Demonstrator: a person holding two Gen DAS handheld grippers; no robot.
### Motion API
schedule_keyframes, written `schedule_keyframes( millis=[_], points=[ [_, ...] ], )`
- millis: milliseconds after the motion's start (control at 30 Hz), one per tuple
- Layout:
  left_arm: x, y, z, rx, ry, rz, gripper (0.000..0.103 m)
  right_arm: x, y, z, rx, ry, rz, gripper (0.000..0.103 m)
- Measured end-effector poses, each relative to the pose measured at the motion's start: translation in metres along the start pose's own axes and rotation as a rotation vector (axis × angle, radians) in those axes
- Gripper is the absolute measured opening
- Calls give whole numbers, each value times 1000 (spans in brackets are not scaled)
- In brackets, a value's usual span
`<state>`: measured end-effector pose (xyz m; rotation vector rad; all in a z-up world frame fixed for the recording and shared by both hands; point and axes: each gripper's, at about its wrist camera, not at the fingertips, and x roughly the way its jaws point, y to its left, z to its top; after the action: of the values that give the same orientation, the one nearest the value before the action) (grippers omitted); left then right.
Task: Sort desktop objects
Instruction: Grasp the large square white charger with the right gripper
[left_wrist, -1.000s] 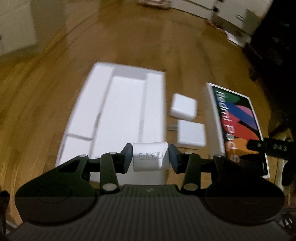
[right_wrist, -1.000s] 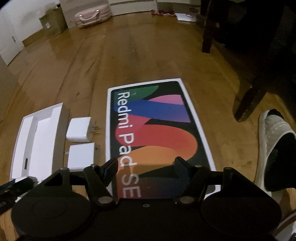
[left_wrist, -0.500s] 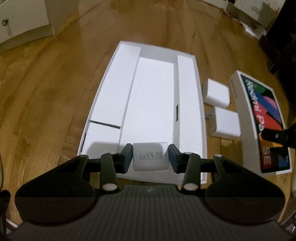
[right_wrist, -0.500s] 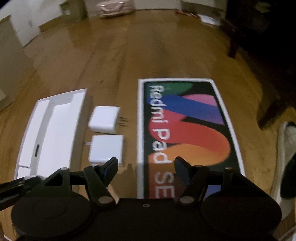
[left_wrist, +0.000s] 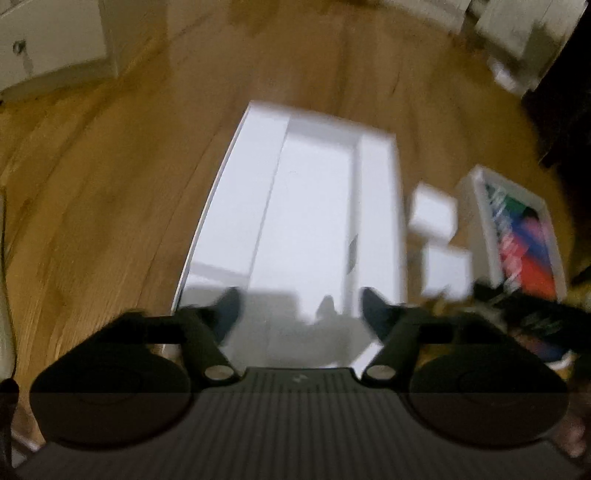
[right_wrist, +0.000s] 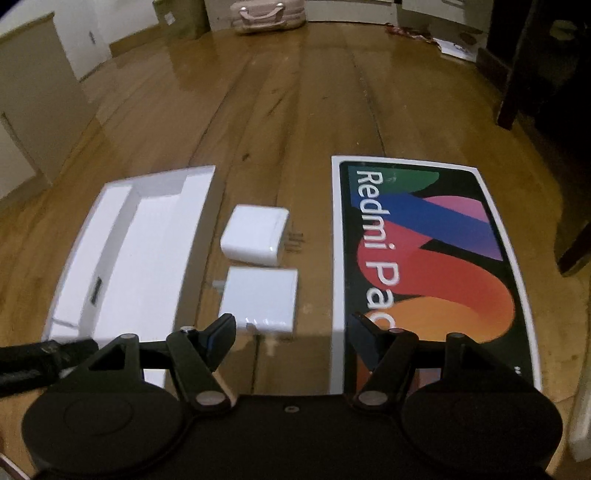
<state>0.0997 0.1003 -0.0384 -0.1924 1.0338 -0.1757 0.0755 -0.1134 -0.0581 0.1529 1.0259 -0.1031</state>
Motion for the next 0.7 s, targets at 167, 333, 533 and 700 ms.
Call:
schedule_keyframes(
  millis=[167,333,533,700],
  points=[
    [3,-3,6,-6,-9,-57,96,14,5,9,-4,35,38,73],
    [24,2,1,-11,40,21,96,27,-3,15,59,58,62,72],
    [25,9,5,-44,24,23,96,39,10,16,16,83,67,72],
    [25,9,6,-35,26,14,96,50,26,16,-49,91,21,72]
  ],
)
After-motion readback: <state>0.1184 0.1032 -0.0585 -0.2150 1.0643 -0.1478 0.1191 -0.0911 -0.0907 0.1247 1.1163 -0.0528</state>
